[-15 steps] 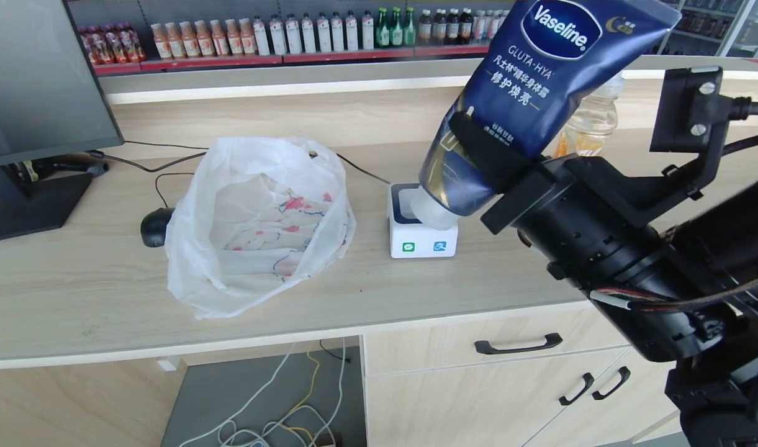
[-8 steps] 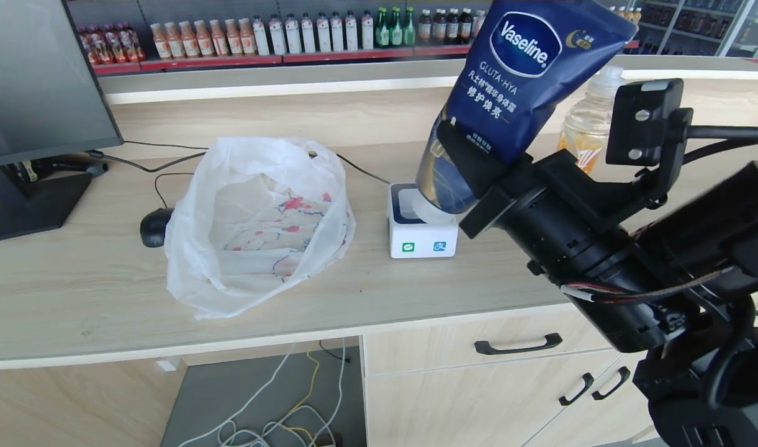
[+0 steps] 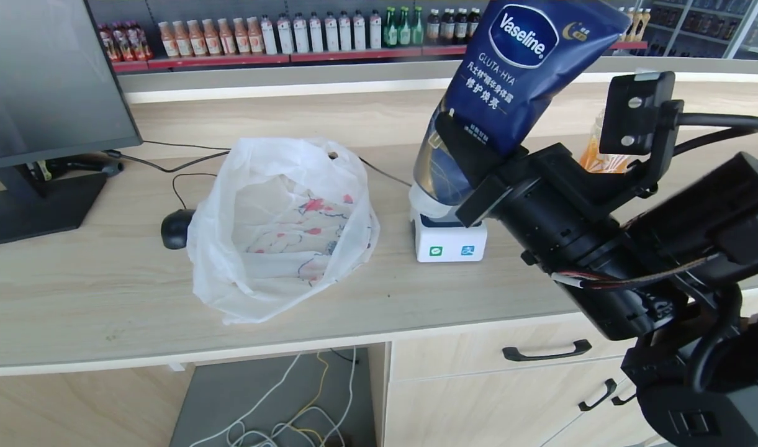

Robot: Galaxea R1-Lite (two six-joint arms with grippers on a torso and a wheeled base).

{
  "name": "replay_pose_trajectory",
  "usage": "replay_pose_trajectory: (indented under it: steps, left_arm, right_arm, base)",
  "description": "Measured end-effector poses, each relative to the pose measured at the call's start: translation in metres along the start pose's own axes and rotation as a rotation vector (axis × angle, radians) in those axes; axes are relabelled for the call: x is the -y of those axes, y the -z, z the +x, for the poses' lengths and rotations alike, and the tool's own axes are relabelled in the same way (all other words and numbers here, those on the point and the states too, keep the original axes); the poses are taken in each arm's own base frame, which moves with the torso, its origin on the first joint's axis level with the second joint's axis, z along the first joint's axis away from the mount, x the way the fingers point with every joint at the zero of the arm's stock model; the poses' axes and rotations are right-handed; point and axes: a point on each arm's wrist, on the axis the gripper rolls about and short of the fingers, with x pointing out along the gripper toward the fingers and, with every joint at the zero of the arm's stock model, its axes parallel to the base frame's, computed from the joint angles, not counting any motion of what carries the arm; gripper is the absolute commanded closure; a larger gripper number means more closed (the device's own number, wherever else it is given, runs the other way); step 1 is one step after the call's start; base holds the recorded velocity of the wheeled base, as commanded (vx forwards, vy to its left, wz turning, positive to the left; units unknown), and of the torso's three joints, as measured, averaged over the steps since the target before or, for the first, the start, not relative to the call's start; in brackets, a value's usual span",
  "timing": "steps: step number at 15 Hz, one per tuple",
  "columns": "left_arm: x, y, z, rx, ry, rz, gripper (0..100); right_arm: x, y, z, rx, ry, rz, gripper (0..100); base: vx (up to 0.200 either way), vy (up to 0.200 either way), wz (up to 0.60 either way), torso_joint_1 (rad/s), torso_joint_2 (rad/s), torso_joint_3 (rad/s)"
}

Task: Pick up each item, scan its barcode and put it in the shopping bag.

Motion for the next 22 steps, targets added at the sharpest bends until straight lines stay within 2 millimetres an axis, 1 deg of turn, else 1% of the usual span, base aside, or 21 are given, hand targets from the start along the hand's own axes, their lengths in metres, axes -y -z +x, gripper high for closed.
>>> replay_pose_trajectory:
  steps: [6,10,12,13,14,18,20,22]
  left_arm:
    - [0.0,0.0,0.0,0.0,0.0,0.0,0]
    - [0.0,0.0,0.0,0.002,0.0,0.001,0]
    - [0.0,0.0,0.0,0.002,0.0,0.001,0]
    - [0.0,0.0,0.0,0.002,0.0,0.001,0]
    - [0.0,0.0,0.0,0.001,0.0,0.001,0]
    - [0.0,0.0,0.0,0.002,0.0,0.001,0]
    - [0.0,0.0,0.0,0.002,0.0,0.001,0]
    - [0.0,0.0,0.0,0.002,0.0,0.001,0]
  right_arm:
    - [0.001,-0.001,0.0,0.002,0.004,-0.002,100]
    - [0.001,0.001,-0.002,-0.009,-0.003,-0.022,100]
    - [-0.004,0.007,-0.003,-0.065,-0.023,-0.019,100]
    - [-0.002,0.009,-0.002,-0.09,-0.02,-0.02,100]
    - [0.001,0.01,0.0,-0.115,-0.011,-0.025,100]
    - [0.001,0.014,0.011,-0.153,-0.016,-0.023,100]
    - [0.002,0.021,0.019,-0.15,-0.011,-0.009,100]
    - [0.009,0.033,0.035,-0.136,0.008,-0.009,100]
  base:
    - [0.0,0.2,0.0,0.003,0.0,0.004]
    - [0.0,0.0,0.0,0.0,0.0,0.0]
    - [0.0,0.0,0.0,0.0,0.0,0.0]
    - [0.0,0.0,0.0,0.0,0.0,0.0]
    - [0.0,0.0,0.0,0.0,0.0,0.0]
    - [0.0,0.0,0.0,0.0,0.0,0.0]
    - [0.0,0.0,0.0,0.0,0.0,0.0]
    - [0.0,0.0,0.0,0.0,0.0,0.0]
